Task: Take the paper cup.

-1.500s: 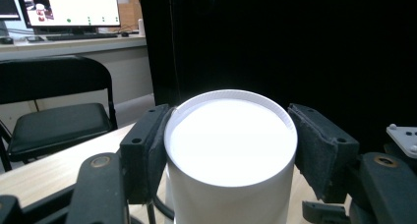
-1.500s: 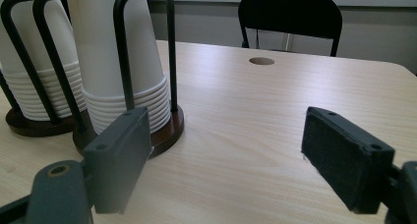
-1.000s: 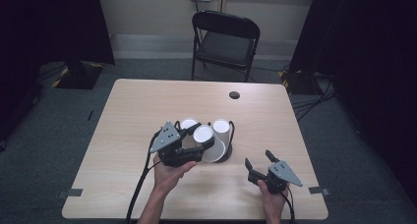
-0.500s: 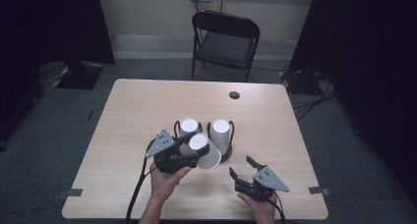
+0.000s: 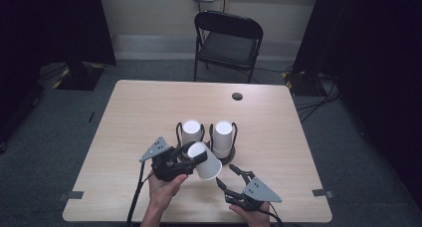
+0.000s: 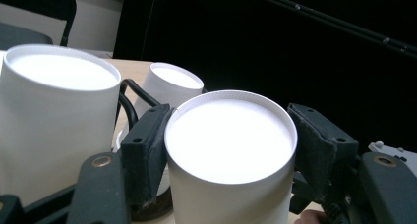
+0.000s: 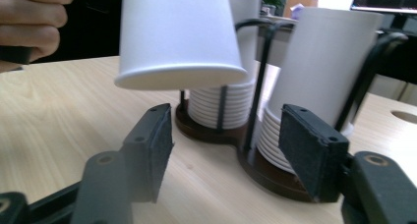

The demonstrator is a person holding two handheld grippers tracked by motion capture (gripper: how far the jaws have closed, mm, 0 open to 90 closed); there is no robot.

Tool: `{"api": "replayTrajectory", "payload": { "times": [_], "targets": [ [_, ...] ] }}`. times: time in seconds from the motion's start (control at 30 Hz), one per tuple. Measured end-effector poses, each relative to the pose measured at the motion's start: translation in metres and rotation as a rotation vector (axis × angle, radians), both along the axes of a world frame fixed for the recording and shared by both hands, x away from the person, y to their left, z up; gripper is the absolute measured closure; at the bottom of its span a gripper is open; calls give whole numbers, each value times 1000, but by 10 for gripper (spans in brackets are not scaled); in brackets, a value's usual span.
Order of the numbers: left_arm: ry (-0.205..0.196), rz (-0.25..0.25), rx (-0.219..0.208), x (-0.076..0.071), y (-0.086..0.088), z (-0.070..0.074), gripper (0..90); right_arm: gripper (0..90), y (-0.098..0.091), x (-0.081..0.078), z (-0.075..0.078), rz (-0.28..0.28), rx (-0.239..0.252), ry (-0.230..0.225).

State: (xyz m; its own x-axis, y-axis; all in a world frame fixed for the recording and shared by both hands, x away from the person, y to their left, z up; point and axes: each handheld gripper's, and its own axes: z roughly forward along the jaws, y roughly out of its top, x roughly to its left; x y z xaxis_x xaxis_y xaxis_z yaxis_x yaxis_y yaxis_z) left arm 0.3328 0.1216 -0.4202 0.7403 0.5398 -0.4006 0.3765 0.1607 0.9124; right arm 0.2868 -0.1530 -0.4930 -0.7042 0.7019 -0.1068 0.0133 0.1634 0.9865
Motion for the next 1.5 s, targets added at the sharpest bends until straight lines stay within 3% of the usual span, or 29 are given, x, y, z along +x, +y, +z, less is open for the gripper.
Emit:
{"api": "replayTrajectory", "payload": {
  "times": [0.13, 0.23, 0.27, 0.4, 0.57, 0.87, 1.23, 1.5],
  "targets": [
    [22, -4, -22, -3, 3, -3, 352, 421, 6, 0, -1, 23, 6, -26],
    [32, -2, -34, -4, 4, -4, 351, 457, 8, 0, 0, 41, 54, -29],
    [51, -11, -61, -4, 6, -6, 351, 465, 10, 0, 1, 37, 50, -46],
    [75, -23, -98, -5, 5, -8, 351, 495, 12, 2, 0, 41, 51, -63],
    [93, -40, -92, -6, -1, -10, 350, 561, 13, 4, 0, 36, 45, -100],
    [116, -57, -100, -7, -11, -11, 349, 608, 16, 11, -2, 35, 83, -135],
    [146, -97, -122, -3, -11, -15, 343, 758, 15, 9, -2, 34, 71, -150],
    [133, -101, -115, -2, -10, -16, 325, 822, 13, 8, -2, 34, 76, -150]
  ]
}}
